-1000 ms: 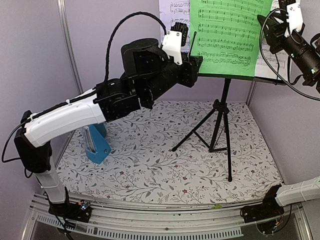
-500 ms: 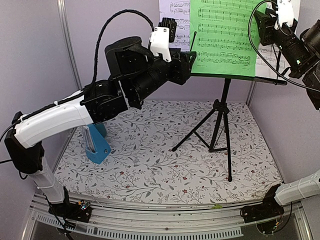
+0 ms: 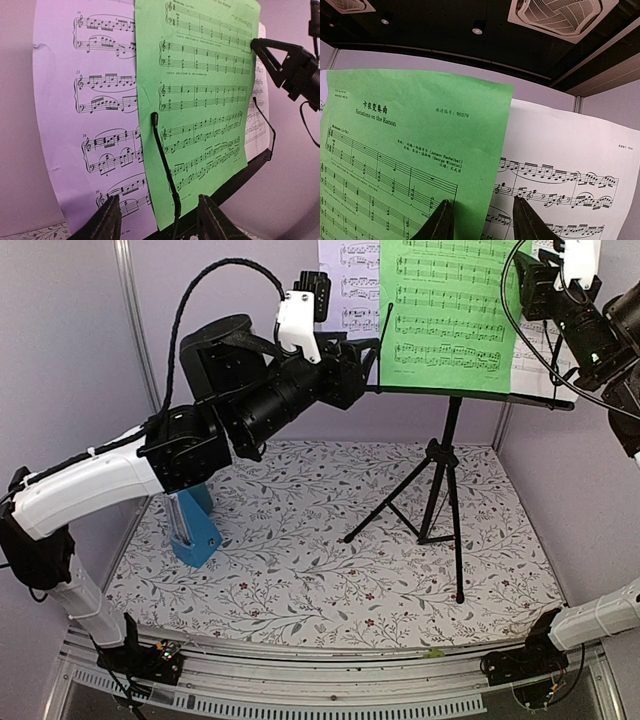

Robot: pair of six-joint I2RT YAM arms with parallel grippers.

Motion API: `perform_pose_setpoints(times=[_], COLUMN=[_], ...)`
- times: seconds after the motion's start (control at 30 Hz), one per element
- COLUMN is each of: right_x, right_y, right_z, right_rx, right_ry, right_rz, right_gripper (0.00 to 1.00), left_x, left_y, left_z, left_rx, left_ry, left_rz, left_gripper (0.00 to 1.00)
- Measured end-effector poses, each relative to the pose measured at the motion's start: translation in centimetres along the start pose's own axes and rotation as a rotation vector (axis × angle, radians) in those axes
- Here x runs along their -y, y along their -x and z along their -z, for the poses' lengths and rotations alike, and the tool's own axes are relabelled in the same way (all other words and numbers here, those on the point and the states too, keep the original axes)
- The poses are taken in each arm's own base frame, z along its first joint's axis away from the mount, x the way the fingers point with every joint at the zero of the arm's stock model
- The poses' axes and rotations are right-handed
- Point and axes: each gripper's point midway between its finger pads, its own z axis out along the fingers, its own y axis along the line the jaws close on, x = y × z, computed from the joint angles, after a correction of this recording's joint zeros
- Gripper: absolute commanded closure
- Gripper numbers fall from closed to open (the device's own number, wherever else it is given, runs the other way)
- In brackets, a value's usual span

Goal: Set up the instrument practice props
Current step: Adjust the metronome at the center of the board.

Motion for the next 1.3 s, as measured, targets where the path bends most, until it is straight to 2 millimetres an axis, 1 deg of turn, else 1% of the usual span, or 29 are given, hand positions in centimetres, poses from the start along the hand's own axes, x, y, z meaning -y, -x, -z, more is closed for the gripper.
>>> perform_pose_setpoints(times=[0.2,0.33,0.57,0.77,0.9,1.1,1.2,1.3], right_x=[0.1,-0.2,-0.5,-0.3,-0.2,0.2,0.4,1.5], right_y=[0.7,0.9,0.6,0.4,0.9,2.1,3.0,4.1], right_z=[-0.8,-1.6,-2.6,-2.9,-2.8,-2.2,-1.6,-0.5], right_rx=[0.018,0.026,0.027,0.026,0.035,0.068,0.085,0.108], right_ry=[-0.021,-0.032,-0.07,-0.109,-0.13,-0.146,-0.14,-0.135], right_rz=[-0.015,-0.017,0.011,0.029,0.031,0.007,-0.017,-0.055], right_gripper=[0.56,0.56,0.54,0.52,0.51,0.48,0.47,0.44], left_x=[-0.2,-0.5,-1.2,-1.6,-1.8,-2.3,-2.5,-2.8], left_y=[-0.1,-0.1,0.7,1.2,1.1,0.8,0.7,0.6], left_z=[0.9,1.7,3.0,3.9,4.3,5.2,5.6,5.9], left_rx=[-0.001,0.001,0.015,0.03,0.028,0.024,0.024,0.024], left_ry=[-0.015,-0.021,-0.024,-0.025,-0.024,-0.024,-0.023,-0.019], left_rz=[0.001,0.002,0.01,0.017,0.016,0.015,0.015,0.02], left_gripper=[0.46,0.45,0.45,0.44,0.43,0.42,0.42,0.41])
